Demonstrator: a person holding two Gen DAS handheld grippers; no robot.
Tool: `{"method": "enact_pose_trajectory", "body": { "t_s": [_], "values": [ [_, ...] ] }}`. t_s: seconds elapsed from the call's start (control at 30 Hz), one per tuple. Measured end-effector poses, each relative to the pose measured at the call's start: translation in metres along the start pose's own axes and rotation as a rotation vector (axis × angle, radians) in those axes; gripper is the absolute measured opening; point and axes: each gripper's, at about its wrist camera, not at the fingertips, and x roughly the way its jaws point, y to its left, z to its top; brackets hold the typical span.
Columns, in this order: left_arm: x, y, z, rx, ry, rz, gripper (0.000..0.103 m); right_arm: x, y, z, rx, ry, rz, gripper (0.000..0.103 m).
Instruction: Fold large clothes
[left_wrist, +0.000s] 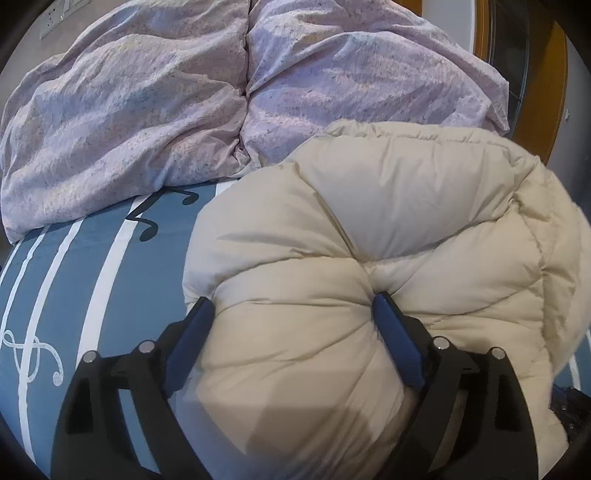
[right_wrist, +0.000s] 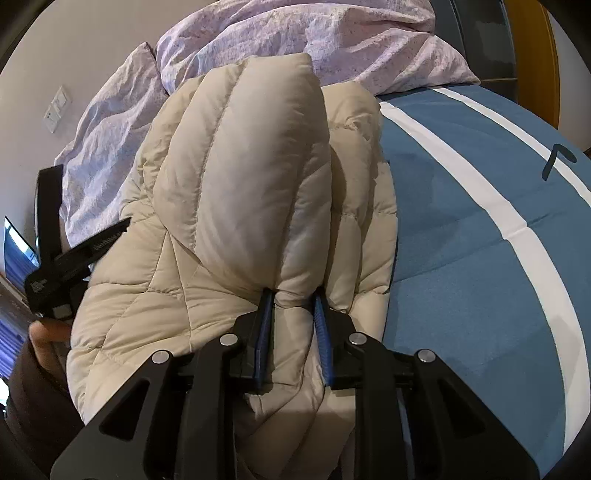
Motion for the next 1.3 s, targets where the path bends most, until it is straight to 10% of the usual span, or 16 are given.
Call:
{"method": "enact_pose_trajectory", "body": {
  "t_s": [0.6,0.8,1.3],
  "values": [
    [0.014,0.005,0.006,-0.019,0.029,0.043,0.1,-0.011,0.014,0.012,-0.027,0.017,-0.076,0.025],
    [0.013,0.006,0.005,-0.028,0.027,0.037,0.1,-0.046,0.045,0.039,-0.067,-0.072,-0.035,0.04],
    [0.013,0.006,0.004,-0.032,0.027,0.037,0.1,-0.041,0.1,0.083,-0.169,-0.174,-0.059,0.04]
  ]
}}
